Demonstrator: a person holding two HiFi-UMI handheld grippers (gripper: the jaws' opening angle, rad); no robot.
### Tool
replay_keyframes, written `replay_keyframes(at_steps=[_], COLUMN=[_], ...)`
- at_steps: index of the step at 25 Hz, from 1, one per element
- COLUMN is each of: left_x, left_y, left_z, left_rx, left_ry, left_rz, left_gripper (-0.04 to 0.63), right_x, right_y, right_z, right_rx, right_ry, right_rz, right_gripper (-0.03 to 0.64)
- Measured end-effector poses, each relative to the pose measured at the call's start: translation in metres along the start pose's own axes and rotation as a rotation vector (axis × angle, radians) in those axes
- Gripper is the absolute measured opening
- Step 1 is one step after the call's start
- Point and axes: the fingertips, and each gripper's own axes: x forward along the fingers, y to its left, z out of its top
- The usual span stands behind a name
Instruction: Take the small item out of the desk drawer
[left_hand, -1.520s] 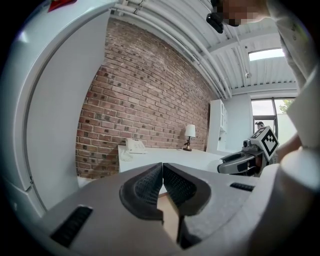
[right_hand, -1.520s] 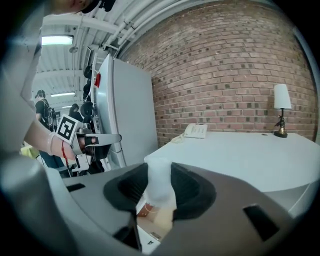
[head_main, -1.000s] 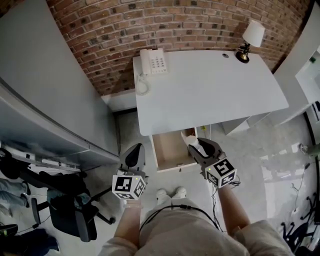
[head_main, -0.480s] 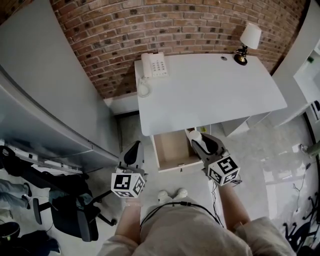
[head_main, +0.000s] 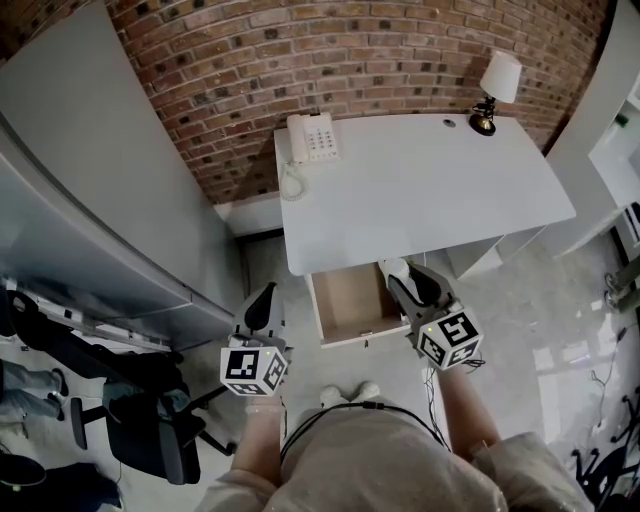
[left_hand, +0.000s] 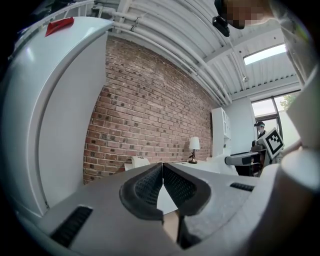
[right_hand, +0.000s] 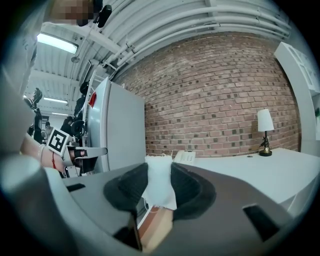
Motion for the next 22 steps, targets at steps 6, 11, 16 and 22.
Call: replay_keyframes(at_steps=[6,11,16,22], left_x=[-0.004,-0.007,-0.008,-0.008], left_y=[0.003,0.009,0.011,0.014], left_z=[0.006,0.006,0.006,0.007], left_rx=[0.014,0.014,0.019,0.024], left_ry=[-0.010,-0.007,-0.009,-0.006], left_rz=[0.021,0.036,0.047,0.061], left_gripper=[0.006,0.006,0.006,0.005], right_x=[-0.001,0.000,0.000,0.000], right_y=[-0.007,-0.012,-0.016,-0.021], right_z=[0.008,0.012,0.011,0.010], right_rx=[-0.002,0.001,0.001,0.007], right_ry=[-0.021,-0.036,-0.039,-0.039], right_rz=[-0.010,-0.031,-0.035,-0.043], right_gripper=[0.150,0.150,0.150,0.150])
